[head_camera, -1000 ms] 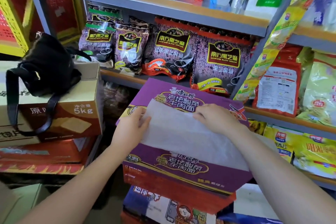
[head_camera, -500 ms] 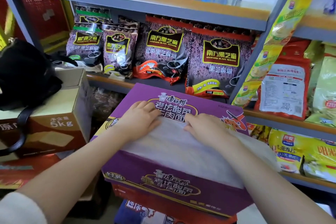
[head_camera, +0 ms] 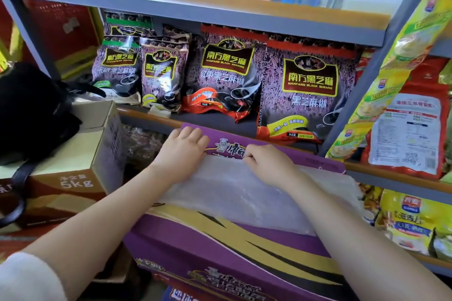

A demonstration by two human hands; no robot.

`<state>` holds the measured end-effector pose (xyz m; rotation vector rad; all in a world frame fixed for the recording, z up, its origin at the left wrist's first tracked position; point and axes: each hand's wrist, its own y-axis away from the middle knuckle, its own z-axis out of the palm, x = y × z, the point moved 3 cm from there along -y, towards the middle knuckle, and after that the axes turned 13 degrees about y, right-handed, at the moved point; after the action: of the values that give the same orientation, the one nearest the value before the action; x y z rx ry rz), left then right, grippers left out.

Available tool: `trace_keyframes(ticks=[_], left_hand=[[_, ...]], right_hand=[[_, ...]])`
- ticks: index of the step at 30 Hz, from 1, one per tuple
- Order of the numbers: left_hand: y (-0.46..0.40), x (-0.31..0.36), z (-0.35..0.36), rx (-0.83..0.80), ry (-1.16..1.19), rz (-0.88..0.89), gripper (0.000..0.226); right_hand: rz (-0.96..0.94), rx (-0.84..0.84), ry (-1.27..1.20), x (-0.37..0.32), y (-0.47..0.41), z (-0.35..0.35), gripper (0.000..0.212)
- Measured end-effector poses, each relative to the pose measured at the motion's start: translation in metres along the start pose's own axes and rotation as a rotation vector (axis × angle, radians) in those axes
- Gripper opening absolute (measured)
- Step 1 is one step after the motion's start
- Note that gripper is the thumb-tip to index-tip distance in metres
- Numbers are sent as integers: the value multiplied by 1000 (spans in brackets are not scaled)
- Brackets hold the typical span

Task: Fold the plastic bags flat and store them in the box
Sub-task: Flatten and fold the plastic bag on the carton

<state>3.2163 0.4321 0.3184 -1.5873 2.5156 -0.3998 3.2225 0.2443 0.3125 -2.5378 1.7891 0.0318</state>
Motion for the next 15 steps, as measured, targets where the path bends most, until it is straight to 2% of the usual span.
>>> trace_keyframes(ticks=[3,6,7,15], left_hand=[[19,19,11,-29,195,31,48],[39,20,25,-222,354,-81,100],[41,15,27,-264,364,-117,110],[51,-7,24,-313,278,-200,131]], right_hand=[[47,44,78,-10,-4,4,21],[100,44,94,-10,-4,8,22],[107,42,100,-9,-4,9,21],[146,177,171,-12,5,16,23]])
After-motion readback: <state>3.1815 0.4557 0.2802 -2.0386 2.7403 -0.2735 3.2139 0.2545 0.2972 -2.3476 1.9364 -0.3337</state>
